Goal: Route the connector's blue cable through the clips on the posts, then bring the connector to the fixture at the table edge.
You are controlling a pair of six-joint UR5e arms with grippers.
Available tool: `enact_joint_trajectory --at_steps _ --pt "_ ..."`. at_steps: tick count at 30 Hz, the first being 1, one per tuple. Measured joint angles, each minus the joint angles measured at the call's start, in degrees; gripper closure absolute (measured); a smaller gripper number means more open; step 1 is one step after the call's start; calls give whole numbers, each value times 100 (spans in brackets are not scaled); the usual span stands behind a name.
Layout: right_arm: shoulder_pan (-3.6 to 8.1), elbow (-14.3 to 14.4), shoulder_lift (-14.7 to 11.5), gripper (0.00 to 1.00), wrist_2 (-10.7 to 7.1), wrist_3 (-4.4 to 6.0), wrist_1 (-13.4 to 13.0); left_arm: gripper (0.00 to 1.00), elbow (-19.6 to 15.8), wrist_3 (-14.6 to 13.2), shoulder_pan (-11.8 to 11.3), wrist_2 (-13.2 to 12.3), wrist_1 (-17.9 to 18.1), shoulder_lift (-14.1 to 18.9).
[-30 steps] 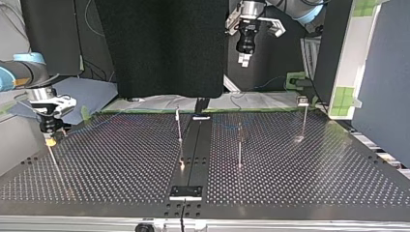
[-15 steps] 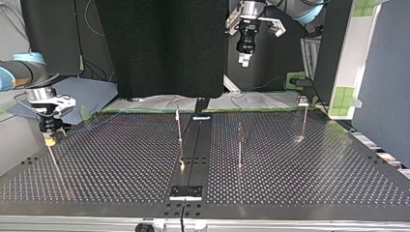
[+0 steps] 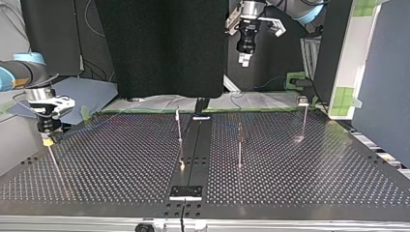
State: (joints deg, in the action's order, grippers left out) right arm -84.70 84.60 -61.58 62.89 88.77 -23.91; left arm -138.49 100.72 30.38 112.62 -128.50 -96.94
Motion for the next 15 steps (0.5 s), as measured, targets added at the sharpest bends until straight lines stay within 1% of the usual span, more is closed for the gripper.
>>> enact_joint_trajectory --at_steps 11,15 --pt "-14 0 -2 2 14 0 -22 0 0 0 0 1 0 2" --pt "-13 0 -3 2 60 1 -26 0 0 0 -1 1 0 2"
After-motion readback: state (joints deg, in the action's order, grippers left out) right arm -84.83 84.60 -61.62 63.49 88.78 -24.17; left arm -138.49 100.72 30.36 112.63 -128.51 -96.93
